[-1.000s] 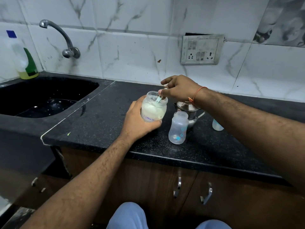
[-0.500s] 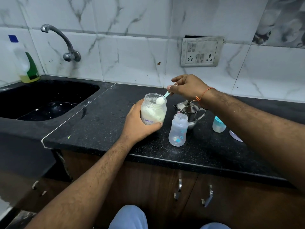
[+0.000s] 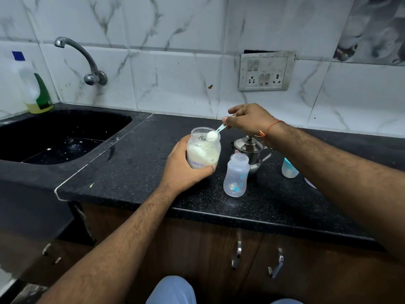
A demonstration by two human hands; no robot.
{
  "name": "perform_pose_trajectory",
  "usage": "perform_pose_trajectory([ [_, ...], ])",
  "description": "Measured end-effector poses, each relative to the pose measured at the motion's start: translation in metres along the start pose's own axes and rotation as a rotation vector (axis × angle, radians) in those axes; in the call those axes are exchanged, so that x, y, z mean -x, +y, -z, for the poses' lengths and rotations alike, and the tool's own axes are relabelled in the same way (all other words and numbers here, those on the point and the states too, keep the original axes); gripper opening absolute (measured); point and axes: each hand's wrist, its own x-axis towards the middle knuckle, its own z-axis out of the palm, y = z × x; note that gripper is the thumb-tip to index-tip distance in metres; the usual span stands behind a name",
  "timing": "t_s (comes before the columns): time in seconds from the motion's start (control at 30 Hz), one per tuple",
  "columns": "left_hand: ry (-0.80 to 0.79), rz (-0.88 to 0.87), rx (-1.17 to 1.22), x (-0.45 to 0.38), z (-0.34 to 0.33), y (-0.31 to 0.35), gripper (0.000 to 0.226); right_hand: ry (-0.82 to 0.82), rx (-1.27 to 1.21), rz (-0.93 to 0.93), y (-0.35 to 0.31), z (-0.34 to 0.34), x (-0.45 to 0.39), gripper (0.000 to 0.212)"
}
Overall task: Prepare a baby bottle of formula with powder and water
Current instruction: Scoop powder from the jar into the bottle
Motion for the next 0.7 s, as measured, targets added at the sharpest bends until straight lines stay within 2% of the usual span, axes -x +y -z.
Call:
perform_pose_trajectory([
  [0.23,-0.031,0.024,-0.006,-0.001,-0.001,-0.002,0.098,0.009,-0.313,-0.201,-0.004,0.009,0.014,0.020],
  [0.5,-0.043,0.119,-0.055,-0.003,-0.001,-0.005,0.100,0.088,-0.341,-0.266,0.003,0.038,0.028,0.019],
  [0.7,0.019,0.177,-0.095,-0.007,-0.004,-0.009,0.084,0.124,-0.367,-0.307,0.009,0.064,0.059,0.021],
])
